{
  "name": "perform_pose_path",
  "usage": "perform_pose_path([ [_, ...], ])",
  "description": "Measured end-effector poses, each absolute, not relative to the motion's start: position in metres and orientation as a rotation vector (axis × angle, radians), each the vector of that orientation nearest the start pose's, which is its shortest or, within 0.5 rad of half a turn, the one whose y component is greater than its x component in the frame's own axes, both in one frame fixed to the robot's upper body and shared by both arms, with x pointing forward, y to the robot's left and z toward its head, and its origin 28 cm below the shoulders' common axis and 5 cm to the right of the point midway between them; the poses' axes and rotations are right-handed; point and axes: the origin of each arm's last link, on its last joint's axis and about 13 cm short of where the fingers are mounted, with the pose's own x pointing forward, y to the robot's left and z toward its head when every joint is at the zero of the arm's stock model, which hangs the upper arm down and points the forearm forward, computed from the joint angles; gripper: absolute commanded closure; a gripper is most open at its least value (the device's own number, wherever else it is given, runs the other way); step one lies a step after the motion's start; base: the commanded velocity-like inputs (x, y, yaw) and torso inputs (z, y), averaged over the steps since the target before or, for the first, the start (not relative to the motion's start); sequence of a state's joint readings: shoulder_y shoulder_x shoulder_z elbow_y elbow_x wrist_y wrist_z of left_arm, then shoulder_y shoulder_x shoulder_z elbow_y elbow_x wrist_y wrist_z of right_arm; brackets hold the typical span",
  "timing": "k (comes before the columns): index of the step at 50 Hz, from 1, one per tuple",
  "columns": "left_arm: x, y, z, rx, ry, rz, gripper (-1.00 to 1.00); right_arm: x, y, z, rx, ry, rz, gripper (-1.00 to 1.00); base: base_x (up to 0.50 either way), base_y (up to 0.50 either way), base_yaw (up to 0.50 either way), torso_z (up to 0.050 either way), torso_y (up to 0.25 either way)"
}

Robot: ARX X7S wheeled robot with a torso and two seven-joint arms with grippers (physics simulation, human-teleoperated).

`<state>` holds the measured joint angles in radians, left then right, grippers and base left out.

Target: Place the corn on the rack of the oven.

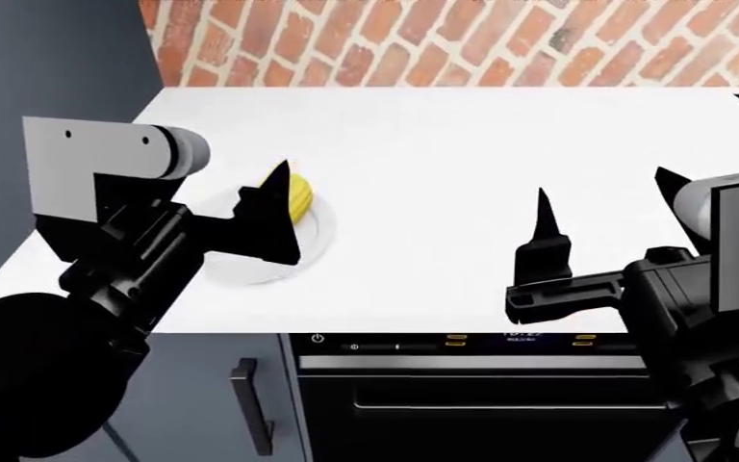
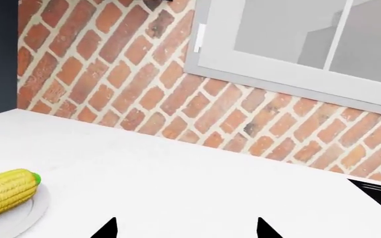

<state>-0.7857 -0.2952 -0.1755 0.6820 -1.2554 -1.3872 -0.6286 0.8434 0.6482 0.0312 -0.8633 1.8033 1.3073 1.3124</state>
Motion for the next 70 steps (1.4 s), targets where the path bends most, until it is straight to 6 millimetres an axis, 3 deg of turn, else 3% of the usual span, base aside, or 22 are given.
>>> perform_pose_path([
  [50,0.226,0.22,0.253,-0.073,-0.02,-0.281,-1.0,0.163,-0.12,0.257,-0.21,-0.088,0.01,-1.0,0.17,0.0,0.0,0.0,0.001],
  [70,0.232,0.227,0.255,-0.019,0.234,-0.373,-1.0,0.164,-0.118,0.258,-0.21,-0.085,0.016,-1.0,0.0,0.0,0.0,0.0,0.0],
])
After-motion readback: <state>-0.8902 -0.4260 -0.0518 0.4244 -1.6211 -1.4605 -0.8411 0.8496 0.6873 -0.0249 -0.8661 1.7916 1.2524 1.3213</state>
